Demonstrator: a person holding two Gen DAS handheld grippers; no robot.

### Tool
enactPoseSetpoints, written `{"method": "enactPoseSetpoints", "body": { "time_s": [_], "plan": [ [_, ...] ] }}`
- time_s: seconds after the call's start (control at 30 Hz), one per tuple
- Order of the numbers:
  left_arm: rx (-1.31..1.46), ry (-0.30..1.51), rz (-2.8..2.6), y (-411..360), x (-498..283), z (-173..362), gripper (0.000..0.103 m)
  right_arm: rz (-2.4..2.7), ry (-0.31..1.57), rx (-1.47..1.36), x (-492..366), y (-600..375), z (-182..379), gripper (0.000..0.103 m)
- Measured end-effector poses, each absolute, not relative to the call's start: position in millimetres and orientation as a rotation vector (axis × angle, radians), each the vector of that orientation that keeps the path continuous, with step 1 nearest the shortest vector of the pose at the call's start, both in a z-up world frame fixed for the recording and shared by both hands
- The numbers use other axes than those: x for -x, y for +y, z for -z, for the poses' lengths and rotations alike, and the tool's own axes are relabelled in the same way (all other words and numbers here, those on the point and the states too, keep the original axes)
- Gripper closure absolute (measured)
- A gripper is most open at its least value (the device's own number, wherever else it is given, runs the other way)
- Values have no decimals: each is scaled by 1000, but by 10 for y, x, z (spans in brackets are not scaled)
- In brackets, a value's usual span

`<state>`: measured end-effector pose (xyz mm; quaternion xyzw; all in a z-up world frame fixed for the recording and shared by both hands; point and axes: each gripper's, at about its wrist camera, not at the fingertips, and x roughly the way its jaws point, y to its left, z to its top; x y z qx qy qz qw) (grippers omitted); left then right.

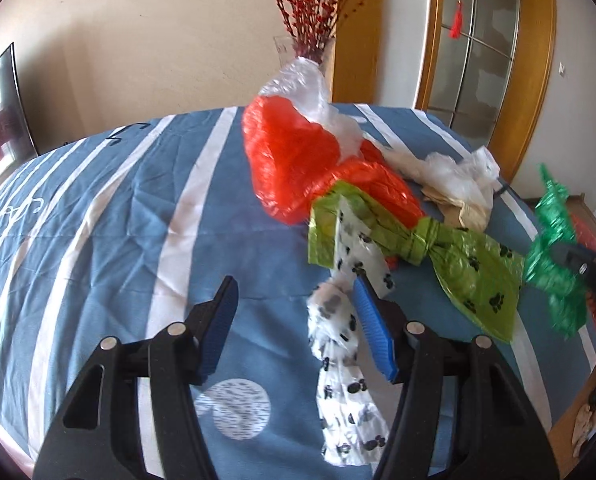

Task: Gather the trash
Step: 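Grasp the white paw-print bag with the left gripper, then carry the green and white paw-print bags over the red basket and release both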

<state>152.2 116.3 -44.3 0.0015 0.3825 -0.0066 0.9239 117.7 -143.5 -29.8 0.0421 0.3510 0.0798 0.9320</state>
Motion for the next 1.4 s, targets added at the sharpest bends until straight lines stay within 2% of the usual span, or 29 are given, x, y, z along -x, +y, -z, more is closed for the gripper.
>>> {"method": "enactPoseSetpoints", "body": {
  "time_s": [0.3, 0.37, 0.5, 0.53, 0.63, 1.4],
  "plan": [
    [-18, 825, 24, 1062, -1563, 546, 45, -87, 700, -127, -1182, -1824, 248, 84],
    [-19, 843, 20, 1055, -1581, 590, 49, -80, 705, -128, -1170, -1862, 261, 84],
    [-21, 879, 5, 1037, -1608, 685, 70, -79, 719, -123, -1164, -1884, 312, 84],
    [-28, 878, 5, 1020, -1609, 685, 79, -79, 721, -122, -1162, -1881, 322, 84],
    [-11, 878, 20, 1010, -1601, 657, 85, -81, 724, -117, -1151, -1869, 327, 84],
    [-119, 681, 73, 479, -1385, -78, 86, -38, 688, -142, -994, -2164, 229, 84]
  ]
}}
